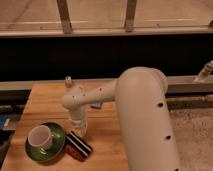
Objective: Push the eraser across the table
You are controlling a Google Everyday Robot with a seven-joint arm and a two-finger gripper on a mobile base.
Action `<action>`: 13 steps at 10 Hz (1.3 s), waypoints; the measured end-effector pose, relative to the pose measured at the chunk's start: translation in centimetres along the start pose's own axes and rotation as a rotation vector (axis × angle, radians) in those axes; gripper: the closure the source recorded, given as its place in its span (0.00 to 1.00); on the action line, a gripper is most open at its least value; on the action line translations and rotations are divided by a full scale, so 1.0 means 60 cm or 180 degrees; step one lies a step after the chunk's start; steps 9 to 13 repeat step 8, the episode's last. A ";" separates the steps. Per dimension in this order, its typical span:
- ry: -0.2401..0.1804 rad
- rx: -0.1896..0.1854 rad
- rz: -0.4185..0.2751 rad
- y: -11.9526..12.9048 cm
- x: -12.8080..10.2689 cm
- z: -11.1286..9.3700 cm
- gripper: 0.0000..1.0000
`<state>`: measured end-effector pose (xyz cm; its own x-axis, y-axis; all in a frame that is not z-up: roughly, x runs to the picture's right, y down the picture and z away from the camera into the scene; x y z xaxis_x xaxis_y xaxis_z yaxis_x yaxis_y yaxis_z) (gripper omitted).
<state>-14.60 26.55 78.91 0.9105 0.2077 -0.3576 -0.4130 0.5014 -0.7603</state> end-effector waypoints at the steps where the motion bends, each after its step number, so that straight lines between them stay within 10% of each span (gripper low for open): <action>1: 0.0008 -0.0007 -0.0103 0.020 -0.004 -0.001 1.00; 5: -0.0028 0.0304 0.0029 0.026 0.013 -0.041 1.00; 8: -0.0102 0.0576 0.0405 -0.044 0.046 -0.094 1.00; 13: -0.0102 0.0576 0.0405 -0.044 0.046 -0.094 1.00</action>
